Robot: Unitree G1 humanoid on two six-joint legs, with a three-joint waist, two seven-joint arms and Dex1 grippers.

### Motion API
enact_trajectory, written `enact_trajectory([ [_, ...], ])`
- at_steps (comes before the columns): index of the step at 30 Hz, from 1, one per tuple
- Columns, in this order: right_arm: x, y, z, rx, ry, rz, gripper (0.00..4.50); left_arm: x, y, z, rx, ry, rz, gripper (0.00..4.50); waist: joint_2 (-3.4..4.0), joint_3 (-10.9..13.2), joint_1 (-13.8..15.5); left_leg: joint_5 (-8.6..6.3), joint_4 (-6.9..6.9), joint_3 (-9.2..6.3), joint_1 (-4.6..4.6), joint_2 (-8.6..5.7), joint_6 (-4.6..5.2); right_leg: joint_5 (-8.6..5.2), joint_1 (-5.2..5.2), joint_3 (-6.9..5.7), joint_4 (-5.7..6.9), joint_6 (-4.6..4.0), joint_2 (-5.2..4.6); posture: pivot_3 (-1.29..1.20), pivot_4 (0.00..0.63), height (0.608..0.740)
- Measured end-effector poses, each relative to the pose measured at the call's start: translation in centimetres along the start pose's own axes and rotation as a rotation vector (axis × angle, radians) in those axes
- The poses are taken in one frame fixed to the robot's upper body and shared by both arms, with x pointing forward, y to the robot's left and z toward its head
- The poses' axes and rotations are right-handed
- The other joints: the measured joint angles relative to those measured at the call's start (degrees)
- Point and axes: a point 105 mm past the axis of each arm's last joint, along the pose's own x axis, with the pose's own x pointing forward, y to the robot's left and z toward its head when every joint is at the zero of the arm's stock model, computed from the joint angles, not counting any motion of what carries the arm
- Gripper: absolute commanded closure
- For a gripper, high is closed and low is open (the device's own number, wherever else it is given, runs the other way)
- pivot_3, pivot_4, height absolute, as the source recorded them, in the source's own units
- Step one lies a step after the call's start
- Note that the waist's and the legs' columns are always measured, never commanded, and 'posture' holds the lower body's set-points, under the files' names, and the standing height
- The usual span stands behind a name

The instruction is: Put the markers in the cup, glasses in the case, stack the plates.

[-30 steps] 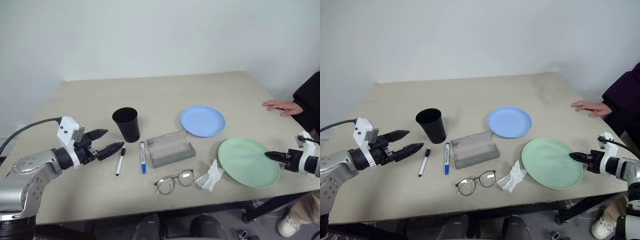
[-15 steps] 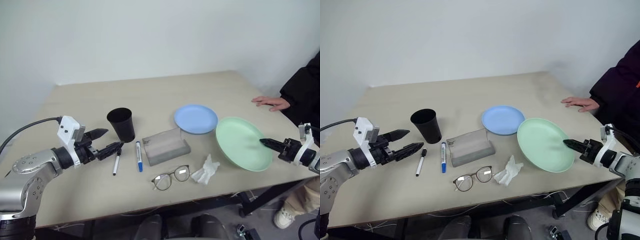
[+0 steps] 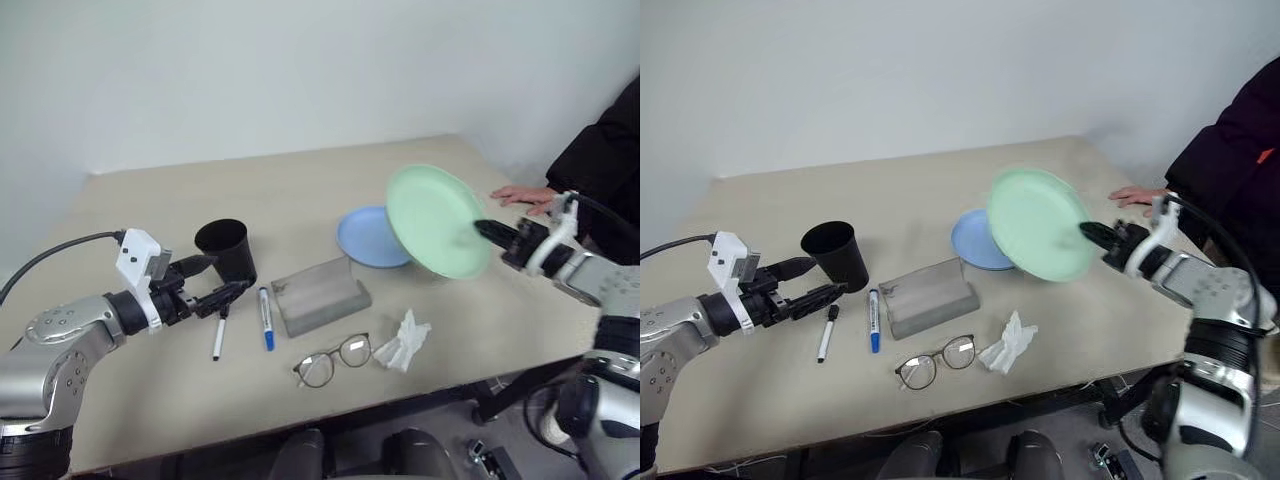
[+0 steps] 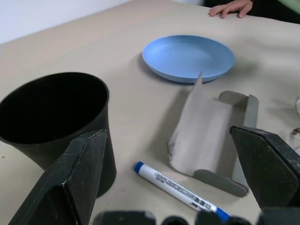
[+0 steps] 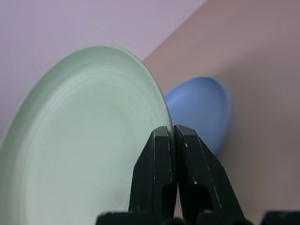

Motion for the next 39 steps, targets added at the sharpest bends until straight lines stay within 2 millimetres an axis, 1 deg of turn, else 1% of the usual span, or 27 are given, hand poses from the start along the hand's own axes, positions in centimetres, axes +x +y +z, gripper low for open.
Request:
enact_trajectory([
  [2,2.3,0.7,-0.2,-0.034,0.011,-0.039,4.47,0.2,-0.1,0.0,0.000,0.003,-0.003,0.00,-0.01,0.0,0.0,0.00,-0.19,0.19,-0.02,-0.08,0.02,0.06,-0.13,0.15,-0.06,-0.07,-0.02,0.00,0.000,0.700],
  [3,3.4,0.8,-0.2,-0.038,0.014,-0.068,4.47,0.2,-0.1,-0.1,-0.001,0.005,-0.005,0.00,-0.02,0.0,0.0,0.00,-0.23,0.23,-0.02,-0.13,0.03,0.07,-0.15,0.17,-0.07,-0.08,-0.02,0.00,0.000,0.700],
  [5,4.9,0.5,0.1,-0.062,0.010,-0.128,4.47,0.3,-0.1,-0.1,-0.003,0.008,-0.001,0.00,-0.06,0.0,0.3,-0.01,-0.30,0.32,-0.05,-0.15,0.06,0.08,-0.22,0.24,-0.10,-0.09,-0.01,0.00,0.000,0.700],
  [6,5.4,0.0,0.2,-0.071,0.003,-0.166,4.47,0.3,-0.1,-0.2,-0.005,0.008,0.003,0.00,-0.09,0.0,0.6,-0.01,-0.35,0.42,-0.05,-0.16,0.06,0.08,-0.26,0.31,-0.12,-0.09,0.00,0.00,0.000,0.700],
  [10,6.6,-1.8,-0.1,-0.109,-0.004,-0.265,4.47,0.1,-0.1,-0.6,-0.014,0.016,0.020,0.00,-0.11,0.0,0.7,-0.04,-0.41,0.71,-0.04,-0.17,0.12,0.09,-0.35,0.52,-0.11,-0.09,-0.01,0.00,0.000,0.700],
  [12,7.3,-2.4,-0.7,-0.122,0.009,-0.311,4.47,0.0,-0.3,-0.8,-0.015,0.020,0.028,0.00,-0.14,0.0,0.5,-0.04,-0.44,0.91,-0.02,-0.14,0.14,0.15,-0.45,0.73,-0.10,-0.17,0.02,0.00,0.000,0.700],
  [14,7.9,-3.1,-1.7,-0.131,0.036,-0.356,4.47,-0.3,-0.5,-0.9,-0.019,0.019,0.038,0.00,-0.18,0.1,0.3,-0.03,-0.46,1.13,-0.01,-0.07,0.15,0.24,-0.59,0.96,-0.07,-0.29,0.11,0.00,0.000,0.700],
  [17,8.4,-3.6,-2.8,-0.142,0.063,-0.386,4.47,-0.7,-0.4,-0.9,-0.017,0.018,0.061,0.00,-0.21,0.1,0.0,0.02,-0.47,1.19,-0.01,0.01,0.20,0.29,-0.64,1.05,-0.05,-0.32,0.20,0.00,0.000,0.700],
  [20,9.1,-3.1,-3.1,-0.154,0.066,-0.376,4.47,-1.0,-0.4,-1.0,-0.023,0.019,0.077,0.00,-0.21,0.1,-0.4,0.06,-0.47,1.24,0.01,0.07,0.20,0.39,-0.66,1.13,-0.06,-0.36,0.29,0.00,0.000,0.700],
  [21,9.3,-2.8,-3.1,-0.160,0.064,-0.370,3.98,-1.1,-0.3,-1.0,-0.022,0.019,0.081,0.00,-0.21,0.1,-0.5,0.08,-0.46,1.24,0.02,0.08,0.20,0.42,-0.66,1.14,-0.06,-0.37,0.30,0.00,0.000,0.700],
  [22,9.4,-2.7,-2.9,-0.165,0.057,-0.368,3.77,-1.1,-0.4,-1.0,-0.019,0.017,0.083,0.00,-0.22,0.1,-0.6,0.09,-0.46,1.25,0.04,0.10,0.20,0.43,-0.65,1.16,-0.06,-0.37,0.33,0.00,0.000,0.700],
  [27,9.7,-2.2,-2.1,-0.207,0.032,-0.363,2.07,-1.3,-0.6,-0.9,-0.015,0.013,0.088,0.00,-0.23,0.1,-0.7,0.12,-0.45,1.32,0.06,0.19,0.18,0.51,-0.70,1.39,-0.08,-0.45,0.53,0.00,0.000,0.700],
  [29,9.7,-1.9,-2.0,-0.255,0.045,-0.338,1.42,-1.3,-0.7,-1.0,-0.016,0.016,0.090,0.00,-0.23,0.1,-0.7,0.12,-0.45,1.34,0.06,0.24,0.17,0.51,-0.73,1.44,-0.08,-0.45,0.57,0.00,0.000,0.700],
  [31,9.8,-0.9,-1.7,-0.357,0.085,-0.252,1.42,-1.3,-0.7,-1.0,-0.019,0.017,0.096,0.00,-0.22,0.1,-0.7,0.12,-0.45,1.39,0.04,0.28,0.17,0.51,-0.79,1.49,-0.08,-0.46,0.61,0.00,0.000,0.700],
  [33,9.8,0.6,-0.8,-0.470,0.106,-0.155,1.42,-1.3,-0.6,-1.0,-0.020,0.016,0.098,0.00,-0.22,0.1,-0.7,0.11,-0.46,1.40,0.04,0.31,0.17,0.51,-0.80,1.50,-0.09,-0.46,0.64,0.00,0.000,0.700],
  [35,9.4,2.6,0.2,-0.607,0.135,-0.030,1.42,-1.3,-0.6,-1.0,-0.020,0.015,0.099,0.00,-0.22,0.1,-0.7,0.11,-0.46,1.39,0.05,0.32,0.17,0.51,-0.79,1.49,-0.10,-0.46,0.64,0.00,0.000,0.700],
  [37,8.2,4.0,0.4,-0.749,0.187,0.104,1.42,-1.3,-0.6,-0.9,-0.019,0.012,0.097,0.00,-0.28,0.0,-0.5,0.10,-0.46,1.33,0.05,0.33,0.17,0.50,-0.74,1.45,-0.15,-0.47,0.64,0.00,0.000,0.700],
  [38,7.2,4.5,0.0,-0.835,0.234,0.183,1.42,-1.3,-0.6,-0.9,-0.019,0.011,0.097,0.00,-0.33,0.0,-0.4,0.09,-0.46,1.31,0.05,0.33,0.17,0.50,-0.73,1.43,-0.20,-0.47,0.62,0.00,0.000,0.700],
  [39,6.1,4.9,-0.9,-0.903,0.295,0.261,1.42,-1.3,-0.6,-0.9,-0.020,0.011,0.098,0.00,-0.36,0.0,-0.4,0.07,-0.46,1.32,0.04,0.32,0.17,0.50,-0.73,1.43,-0.22,-0.48,0.60,0.00,0.000,0.700],
])
